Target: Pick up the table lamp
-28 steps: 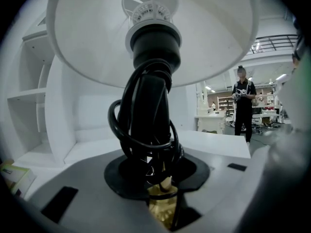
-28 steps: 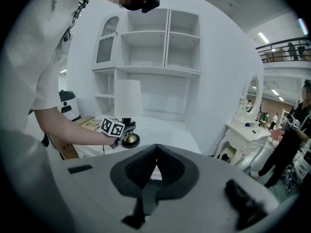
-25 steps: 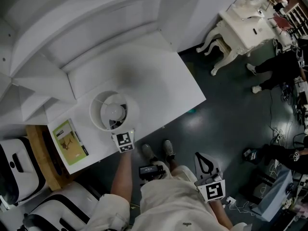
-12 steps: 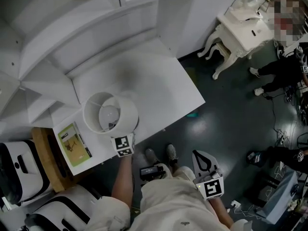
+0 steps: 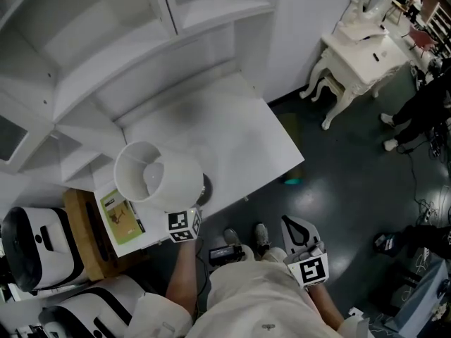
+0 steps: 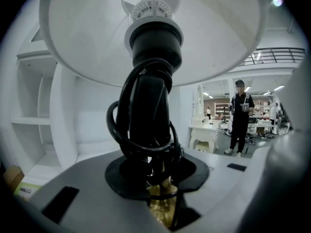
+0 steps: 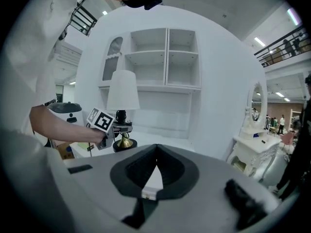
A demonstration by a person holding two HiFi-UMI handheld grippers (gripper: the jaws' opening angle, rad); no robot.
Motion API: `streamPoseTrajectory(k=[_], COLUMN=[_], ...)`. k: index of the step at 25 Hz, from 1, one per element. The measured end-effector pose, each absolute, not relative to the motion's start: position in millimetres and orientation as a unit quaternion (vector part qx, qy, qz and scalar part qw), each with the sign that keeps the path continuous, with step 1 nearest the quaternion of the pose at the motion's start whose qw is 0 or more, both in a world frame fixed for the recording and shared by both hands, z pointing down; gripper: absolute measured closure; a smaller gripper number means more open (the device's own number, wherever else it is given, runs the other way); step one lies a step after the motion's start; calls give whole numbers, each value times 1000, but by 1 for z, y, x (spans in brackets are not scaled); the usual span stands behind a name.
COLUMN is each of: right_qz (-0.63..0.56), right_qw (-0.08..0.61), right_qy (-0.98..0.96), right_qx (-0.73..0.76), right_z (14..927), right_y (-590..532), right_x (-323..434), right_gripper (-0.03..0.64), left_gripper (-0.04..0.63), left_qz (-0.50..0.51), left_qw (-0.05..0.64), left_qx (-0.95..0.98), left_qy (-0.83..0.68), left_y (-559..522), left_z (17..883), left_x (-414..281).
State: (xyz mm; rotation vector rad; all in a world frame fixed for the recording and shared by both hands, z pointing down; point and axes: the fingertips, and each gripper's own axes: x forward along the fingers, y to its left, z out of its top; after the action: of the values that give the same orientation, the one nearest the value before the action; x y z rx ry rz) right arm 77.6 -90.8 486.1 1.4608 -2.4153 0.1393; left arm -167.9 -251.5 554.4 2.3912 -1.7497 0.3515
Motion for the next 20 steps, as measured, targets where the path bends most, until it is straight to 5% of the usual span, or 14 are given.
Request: streamPoseTrajectory(k=[20], right_qz=[31], right_qw=[87], right_qy=[-897], right_qx=[433], right_z=[469], right_y=[-94], right_x=[94], right_gripper=[604], left_gripper=[485], left_qz=[102], left_qw=[52], left_qx=[782], left_qy=[-612], left_y=[-154], left_z=[468], left_x=[-128])
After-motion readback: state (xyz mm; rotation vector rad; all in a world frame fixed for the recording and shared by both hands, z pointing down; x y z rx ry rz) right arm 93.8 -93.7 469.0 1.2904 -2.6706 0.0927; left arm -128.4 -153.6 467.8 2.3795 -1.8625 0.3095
